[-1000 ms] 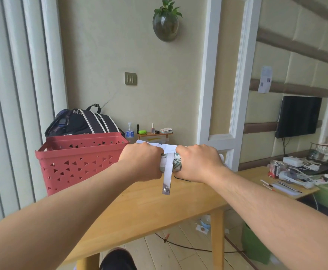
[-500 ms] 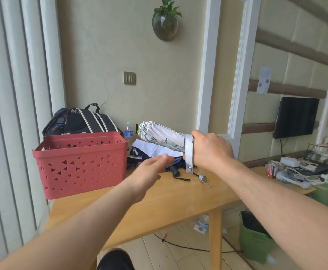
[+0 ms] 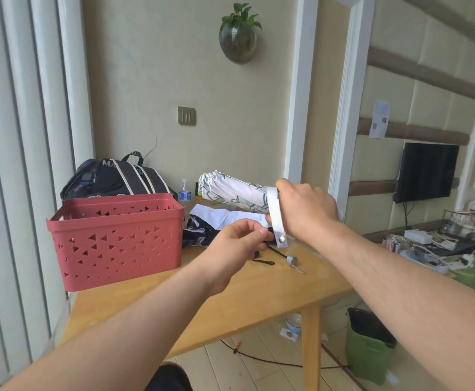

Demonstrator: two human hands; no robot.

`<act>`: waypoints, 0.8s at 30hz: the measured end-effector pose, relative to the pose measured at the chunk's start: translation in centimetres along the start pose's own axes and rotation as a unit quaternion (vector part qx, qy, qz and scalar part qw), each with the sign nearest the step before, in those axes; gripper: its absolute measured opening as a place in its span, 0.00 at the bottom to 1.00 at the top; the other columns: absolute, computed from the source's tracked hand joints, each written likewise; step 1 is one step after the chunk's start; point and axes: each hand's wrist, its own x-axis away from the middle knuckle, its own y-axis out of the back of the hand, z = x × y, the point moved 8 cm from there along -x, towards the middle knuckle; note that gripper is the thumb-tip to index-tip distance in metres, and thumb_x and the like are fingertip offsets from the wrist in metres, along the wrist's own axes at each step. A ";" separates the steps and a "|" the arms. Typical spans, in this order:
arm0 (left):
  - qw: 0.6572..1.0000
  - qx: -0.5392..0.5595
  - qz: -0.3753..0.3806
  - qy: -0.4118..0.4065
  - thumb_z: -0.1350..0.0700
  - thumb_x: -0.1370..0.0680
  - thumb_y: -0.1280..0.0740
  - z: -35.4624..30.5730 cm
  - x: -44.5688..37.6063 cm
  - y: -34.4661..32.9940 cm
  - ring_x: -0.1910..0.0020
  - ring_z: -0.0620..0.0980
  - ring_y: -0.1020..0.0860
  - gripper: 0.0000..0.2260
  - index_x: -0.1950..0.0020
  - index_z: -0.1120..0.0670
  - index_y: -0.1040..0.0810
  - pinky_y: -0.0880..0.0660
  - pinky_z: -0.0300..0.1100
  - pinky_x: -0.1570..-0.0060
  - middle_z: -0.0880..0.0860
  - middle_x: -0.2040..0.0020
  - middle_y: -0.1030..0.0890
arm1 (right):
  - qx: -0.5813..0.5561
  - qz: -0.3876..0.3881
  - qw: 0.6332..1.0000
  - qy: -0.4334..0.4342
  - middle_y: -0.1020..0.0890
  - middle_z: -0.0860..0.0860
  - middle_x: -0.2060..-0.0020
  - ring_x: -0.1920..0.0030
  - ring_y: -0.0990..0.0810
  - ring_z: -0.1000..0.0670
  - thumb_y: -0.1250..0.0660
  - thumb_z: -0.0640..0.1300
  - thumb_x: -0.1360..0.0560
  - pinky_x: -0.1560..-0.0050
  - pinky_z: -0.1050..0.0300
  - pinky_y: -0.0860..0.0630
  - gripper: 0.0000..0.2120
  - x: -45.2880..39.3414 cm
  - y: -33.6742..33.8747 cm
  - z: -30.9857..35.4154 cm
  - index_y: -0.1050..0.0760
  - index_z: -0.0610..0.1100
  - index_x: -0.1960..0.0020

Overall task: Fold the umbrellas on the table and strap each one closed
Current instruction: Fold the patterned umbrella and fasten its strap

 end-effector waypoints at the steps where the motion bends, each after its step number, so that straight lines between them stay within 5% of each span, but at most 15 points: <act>1: 1.000 0.024 0.001 0.006 0.52 0.16 0.32 -0.1 0.1 -0.2 0.54 0.49 0.21 0.06 0.50 0.51 0.26 0.28 0.42 0.52 0.48 0.53 0.15 | 0.002 -0.001 1.000 0.001 0.19 0.48 0.54 0.60 0.28 0.39 0.35 0.44 0.23 0.63 0.51 0.34 0.10 0.0 0.1 0.1 0.38 0.50 0.51; 4: 0.998 0.053 0.013 0.017 0.48 0.17 0.32 0.0 0.3 -0.4 0.58 0.49 0.22 0.08 0.45 0.51 0.27 0.29 0.42 0.55 0.48 0.54 0.16 | 0.013 0.011 1.000 0.004 0.19 0.47 0.53 0.59 0.28 0.39 0.41 0.39 0.24 0.62 0.50 0.33 0.08 -0.1 0.4 0.4 0.37 0.49 0.50; 8: 0.997 0.058 0.035 0.023 0.51 0.18 0.30 0.3 0.4 -0.3 0.62 0.45 0.27 0.07 0.43 0.51 0.19 0.30 0.41 0.55 0.46 0.57 0.19 | 0.012 0.017 1.000 0.003 0.21 0.49 0.56 0.59 0.28 0.39 0.39 0.45 0.24 0.61 0.51 0.33 0.06 0.0 0.9 0.3 0.36 0.49 0.50; 18: 0.998 0.034 0.056 -0.006 0.57 0.17 0.31 0.9 0.3 -0.2 0.60 0.46 0.24 0.08 0.56 0.50 0.19 0.29 0.40 0.55 0.53 0.55 0.19 | 0.034 0.013 0.999 -0.025 0.23 0.51 0.59 0.60 0.28 0.42 0.30 0.59 0.25 0.66 0.53 0.36 0.18 -0.3 1.0 -0.8 0.35 0.49 0.51; 24: 0.999 0.032 0.034 0.023 0.59 0.18 0.31 1.0 -0.3 2.0 0.67 0.45 0.29 0.03 0.50 0.56 0.18 0.32 0.40 0.58 0.47 0.63 0.21 | -0.112 0.125 0.982 -0.091 0.20 0.54 0.60 0.59 0.20 0.46 0.30 0.58 0.34 0.65 0.53 0.27 0.22 0.3 -1.0 -1.9 0.34 0.56 0.45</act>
